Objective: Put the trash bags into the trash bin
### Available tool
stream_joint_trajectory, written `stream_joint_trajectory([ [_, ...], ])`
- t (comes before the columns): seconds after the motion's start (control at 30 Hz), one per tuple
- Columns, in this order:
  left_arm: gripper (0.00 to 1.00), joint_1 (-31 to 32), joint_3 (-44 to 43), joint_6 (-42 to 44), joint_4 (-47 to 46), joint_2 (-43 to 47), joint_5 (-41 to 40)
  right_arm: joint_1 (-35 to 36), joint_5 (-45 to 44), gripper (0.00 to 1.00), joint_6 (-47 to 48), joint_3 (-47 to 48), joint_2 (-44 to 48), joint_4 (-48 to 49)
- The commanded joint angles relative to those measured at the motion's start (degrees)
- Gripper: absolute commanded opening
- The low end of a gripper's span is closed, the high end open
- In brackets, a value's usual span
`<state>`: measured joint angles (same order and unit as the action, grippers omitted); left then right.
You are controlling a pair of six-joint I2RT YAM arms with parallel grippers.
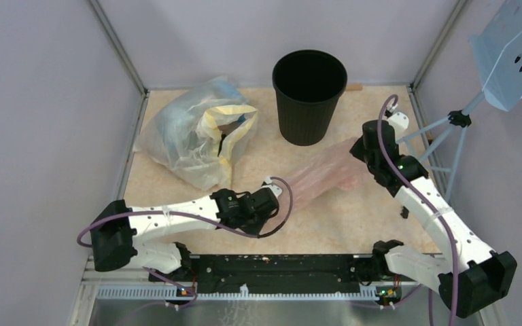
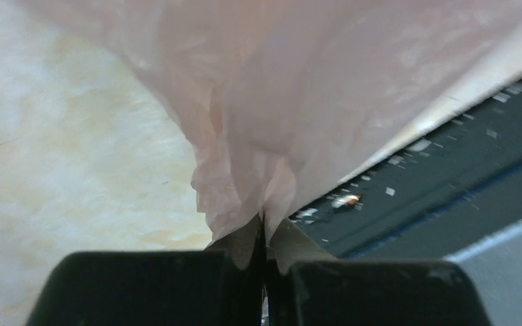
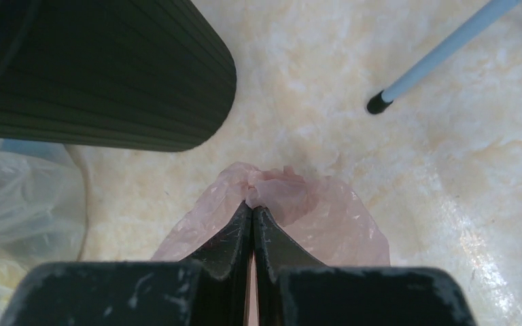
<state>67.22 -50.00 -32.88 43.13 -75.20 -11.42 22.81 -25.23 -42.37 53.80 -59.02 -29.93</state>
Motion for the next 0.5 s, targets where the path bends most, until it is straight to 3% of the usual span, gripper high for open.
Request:
stream_joint_trajectory([
  [0.0, 0.00, -0.07, -0.54, 8.09, -7.04, 0.11, 16.46, -0.65, -6.18, 0.00, 3.11, 7.67, -0.07, -2.88],
  [0.17, 0.00, 0.02, -1.90, 10.77, -10.63, -1.09, 27.10, -0.70, -7.27, 0.00, 3.93, 11.46, -3.40, -1.55],
  [0.3, 0.00, -0.07, -1.18, 10.05, -16.94, 4.73, 33.49, -0.66, -2.55, 0.01, 9.24, 13.73, -8.32, 1.57],
  [0.4, 0.00, -1.40, 0.59, 7.31, -22.68, 9.39, 36.54, -0.66, 3.96, 0.10, 13.40, 14.35, -11.01, 3.01],
  [0.47, 0.00, -5.90, 3.47, 3.65, -25.96, 11.45, 41.46, -0.78, 10.35, 0.25, 17.29, 13.52, -11.40, 4.56],
])
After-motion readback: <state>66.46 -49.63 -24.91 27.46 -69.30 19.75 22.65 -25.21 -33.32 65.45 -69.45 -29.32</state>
